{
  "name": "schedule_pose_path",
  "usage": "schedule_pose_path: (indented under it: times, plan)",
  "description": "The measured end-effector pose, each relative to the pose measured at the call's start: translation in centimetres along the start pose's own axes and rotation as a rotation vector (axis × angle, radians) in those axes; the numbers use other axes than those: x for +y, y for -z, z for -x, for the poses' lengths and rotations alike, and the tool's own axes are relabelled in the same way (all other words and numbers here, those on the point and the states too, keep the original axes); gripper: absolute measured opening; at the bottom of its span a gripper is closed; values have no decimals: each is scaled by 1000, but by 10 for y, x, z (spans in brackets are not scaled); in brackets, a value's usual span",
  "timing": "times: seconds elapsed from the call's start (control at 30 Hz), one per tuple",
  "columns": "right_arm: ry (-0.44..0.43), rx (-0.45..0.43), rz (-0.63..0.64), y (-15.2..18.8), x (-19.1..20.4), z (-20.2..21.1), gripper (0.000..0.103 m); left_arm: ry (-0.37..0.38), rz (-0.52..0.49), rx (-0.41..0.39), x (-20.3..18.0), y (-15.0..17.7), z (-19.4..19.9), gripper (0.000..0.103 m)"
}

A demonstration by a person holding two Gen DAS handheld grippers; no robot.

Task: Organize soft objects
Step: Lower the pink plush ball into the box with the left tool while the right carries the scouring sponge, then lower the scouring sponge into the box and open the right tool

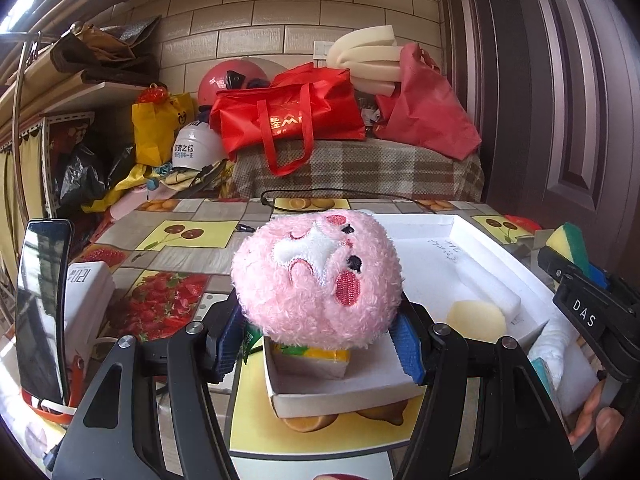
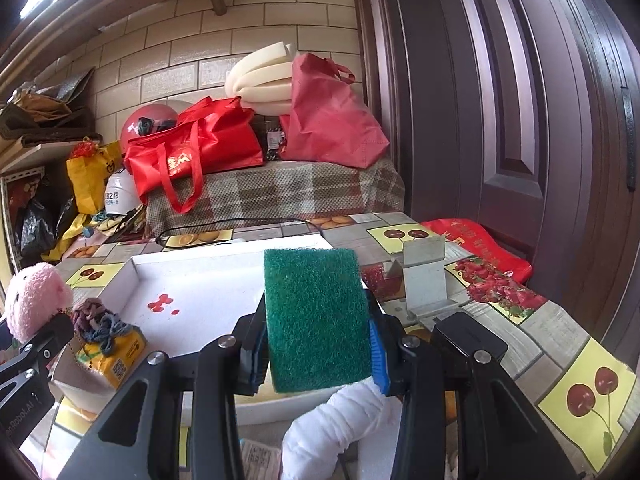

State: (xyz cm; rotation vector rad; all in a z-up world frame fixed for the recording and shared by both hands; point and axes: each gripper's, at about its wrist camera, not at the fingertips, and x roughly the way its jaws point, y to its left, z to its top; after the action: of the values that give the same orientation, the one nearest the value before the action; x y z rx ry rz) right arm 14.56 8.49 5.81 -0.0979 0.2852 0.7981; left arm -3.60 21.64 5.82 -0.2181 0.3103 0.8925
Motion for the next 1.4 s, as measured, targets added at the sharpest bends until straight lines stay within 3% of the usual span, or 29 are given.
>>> schedule_pose_path:
  times: [0.2, 0.33, 0.47, 0.6, 0.8, 0.87, 0.93, 1.03, 1.07, 1.4]
  plan:
    - [-21, 18, -23, -5, 2, -18, 42, 0, 17, -14, 3, -7, -17, 64]
    - [-134, 26, 71, -7, 23, -26, 42, 17, -24, -95, -5, -13, -17, 64]
    - [-222, 55, 194, -6, 49, -34, 42, 87, -48, -39, -11, -19, -37, 65]
    - [-212, 126, 172, -6, 47, -50, 42, 106, 16, 64, 0, -23, -57, 65]
    - [-189, 144, 169, -4, 49, -50, 42, 95, 27, 74, 0, -20, -57, 66]
    - [-180, 143, 185, -4, 53, -50, 46, 90, 22, 76, -2, -20, -58, 70]
    - [-169, 147, 190, -5, 54, -51, 66, 81, 37, 72, 1, -20, -58, 72]
    - [-130, 168, 125, -7, 41, -58, 91, 64, 70, 68, 8, -20, -58, 93]
    - [-125, 173, 106, -8, 38, -59, 93, 63, 73, 67, 8, -20, -57, 103]
    - [-75, 166, 87, -8, 35, -58, 103, 53, 57, 31, 8, -21, -52, 103]
